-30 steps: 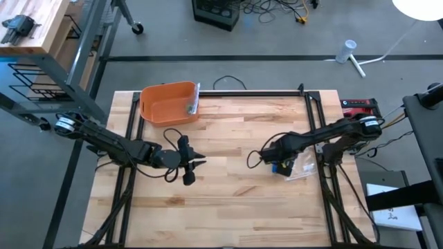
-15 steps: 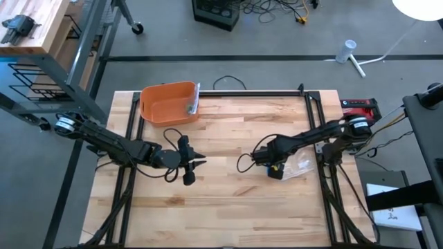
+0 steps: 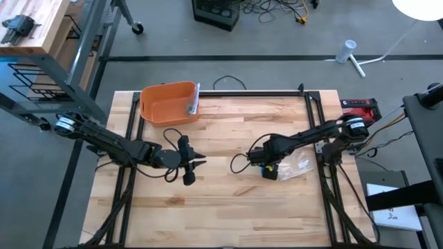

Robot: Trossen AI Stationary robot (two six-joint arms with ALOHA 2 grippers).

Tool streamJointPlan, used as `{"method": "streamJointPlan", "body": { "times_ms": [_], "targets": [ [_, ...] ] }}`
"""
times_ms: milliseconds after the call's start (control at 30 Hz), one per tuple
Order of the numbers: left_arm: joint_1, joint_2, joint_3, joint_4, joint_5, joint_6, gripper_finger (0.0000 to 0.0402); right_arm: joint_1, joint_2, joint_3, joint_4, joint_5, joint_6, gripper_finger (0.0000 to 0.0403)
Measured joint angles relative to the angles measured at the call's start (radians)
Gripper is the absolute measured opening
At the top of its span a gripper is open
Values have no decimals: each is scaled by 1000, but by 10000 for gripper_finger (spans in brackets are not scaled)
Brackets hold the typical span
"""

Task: Roll bandage
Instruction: Roll the blue bandage

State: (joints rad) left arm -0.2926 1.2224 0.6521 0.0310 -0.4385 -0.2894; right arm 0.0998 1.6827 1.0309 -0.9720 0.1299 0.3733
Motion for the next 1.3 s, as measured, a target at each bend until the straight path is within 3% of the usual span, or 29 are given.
{"method": "streamJointPlan", "body": {
  "times_ms": [467,733,1300],
  "targets": [
    [0,0,0,-1,0,0,77,0,2,21,75,5,-33,171],
    [0,0,0,-1,0,0,77,-2,2,19,132,70,-45,167],
    [0,0,0,-1,0,0,77,-4,3,25,200,106,-74,166]
  ]
}}
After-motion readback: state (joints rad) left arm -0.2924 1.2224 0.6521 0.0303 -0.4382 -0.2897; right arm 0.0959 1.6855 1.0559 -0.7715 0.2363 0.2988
